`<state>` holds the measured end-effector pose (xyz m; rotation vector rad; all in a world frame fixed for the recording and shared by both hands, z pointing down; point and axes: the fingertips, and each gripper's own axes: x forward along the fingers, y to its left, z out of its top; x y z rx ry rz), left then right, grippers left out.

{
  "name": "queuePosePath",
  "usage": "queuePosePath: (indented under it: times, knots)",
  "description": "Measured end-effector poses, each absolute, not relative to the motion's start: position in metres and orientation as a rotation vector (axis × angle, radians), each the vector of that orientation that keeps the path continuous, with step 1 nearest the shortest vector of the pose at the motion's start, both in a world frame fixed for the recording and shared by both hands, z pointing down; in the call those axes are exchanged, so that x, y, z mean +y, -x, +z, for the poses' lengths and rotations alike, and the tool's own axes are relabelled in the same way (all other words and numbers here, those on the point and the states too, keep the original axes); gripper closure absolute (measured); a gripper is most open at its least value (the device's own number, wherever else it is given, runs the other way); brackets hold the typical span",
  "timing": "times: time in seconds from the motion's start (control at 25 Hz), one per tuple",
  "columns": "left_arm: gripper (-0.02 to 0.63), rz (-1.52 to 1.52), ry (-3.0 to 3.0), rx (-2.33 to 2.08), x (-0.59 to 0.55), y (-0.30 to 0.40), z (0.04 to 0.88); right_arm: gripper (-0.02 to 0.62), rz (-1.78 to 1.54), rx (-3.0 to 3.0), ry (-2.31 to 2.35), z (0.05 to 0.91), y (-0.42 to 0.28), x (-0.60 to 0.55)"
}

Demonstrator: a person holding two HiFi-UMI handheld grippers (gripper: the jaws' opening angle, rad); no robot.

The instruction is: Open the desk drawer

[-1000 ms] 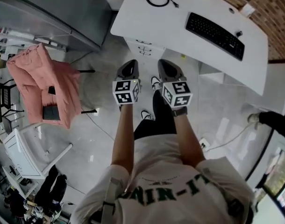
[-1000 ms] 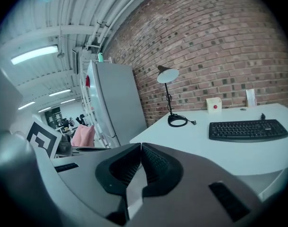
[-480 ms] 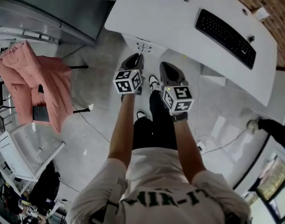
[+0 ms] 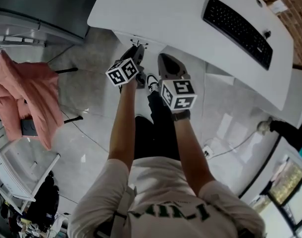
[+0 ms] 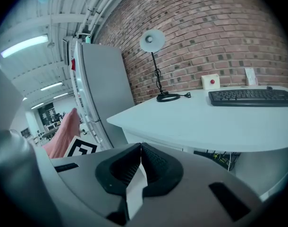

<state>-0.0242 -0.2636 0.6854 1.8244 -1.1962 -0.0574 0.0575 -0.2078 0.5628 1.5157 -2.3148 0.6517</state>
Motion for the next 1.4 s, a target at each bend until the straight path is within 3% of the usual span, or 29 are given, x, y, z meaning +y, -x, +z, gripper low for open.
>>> queuePosePath:
  times: [0.52, 1.0, 1.12, 1.4]
  knots:
    - [0.465, -0.496, -1.525, -1.006, -0.308, 0.01, 0.741, 0.591, 0.629, -2.357, -1.488, 0.597, -0.055, -0.242]
    - [0.468, -0.643, -1.434, -0.982, -0.339, 0.006, 0.758, 0.591, 0.665, -2.368, -1.471, 0.617, -0.053, -0.244]
    - [0.577, -0.73, -1.421, -0.915, -0.341, 0.003, 0.748, 0.591, 0.681, -2.366, -1.479, 0.619, -0.056, -0.245]
    - [0.588, -0.791, -1.372, -0.884, -0.341, 0.005, 0.745, 0.591, 0.725, -2.364, -1.494, 0.616, -0.058, -0.24]
